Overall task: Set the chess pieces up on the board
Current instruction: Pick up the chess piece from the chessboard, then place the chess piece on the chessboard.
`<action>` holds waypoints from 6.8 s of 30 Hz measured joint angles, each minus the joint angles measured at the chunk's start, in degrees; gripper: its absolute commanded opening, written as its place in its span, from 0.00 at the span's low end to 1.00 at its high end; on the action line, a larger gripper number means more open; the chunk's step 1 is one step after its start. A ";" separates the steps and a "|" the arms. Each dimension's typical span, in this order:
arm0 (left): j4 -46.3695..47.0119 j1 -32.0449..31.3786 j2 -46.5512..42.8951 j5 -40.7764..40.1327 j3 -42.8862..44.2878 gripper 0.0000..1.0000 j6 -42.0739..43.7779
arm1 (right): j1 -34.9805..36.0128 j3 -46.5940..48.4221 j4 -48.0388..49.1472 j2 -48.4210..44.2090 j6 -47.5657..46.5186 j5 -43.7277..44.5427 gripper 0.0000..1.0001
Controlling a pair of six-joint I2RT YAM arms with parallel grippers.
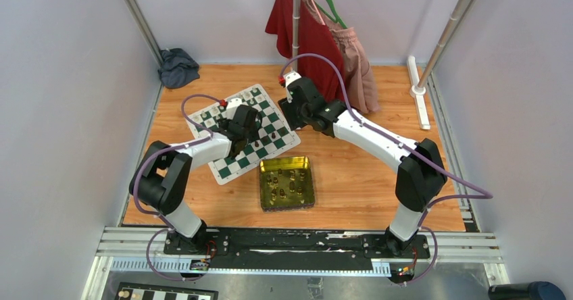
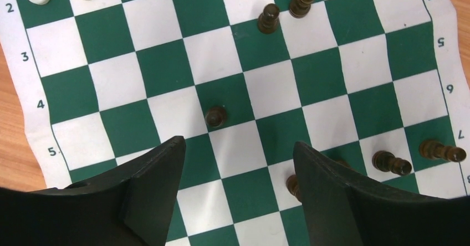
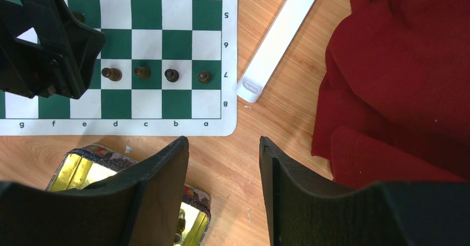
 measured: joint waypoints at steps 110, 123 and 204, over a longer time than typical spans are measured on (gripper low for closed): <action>1.42 5.42 1.29 4.31 -0.37 0.00 -2.75 | -0.02 -1.25 -1.36 -1.40 -0.92 -0.04 0.52; -1.86 5.31 -8.55 4.48 -3.34 0.00 -4.11 | -0.02 -1.46 -1.60 -1.44 -0.90 -0.04 0.52; -3.28 -3.17 -5.05 5.29 -5.42 0.35 -5.11 | -0.04 -7.32 -1.68 -5.70 0.39 -0.04 0.52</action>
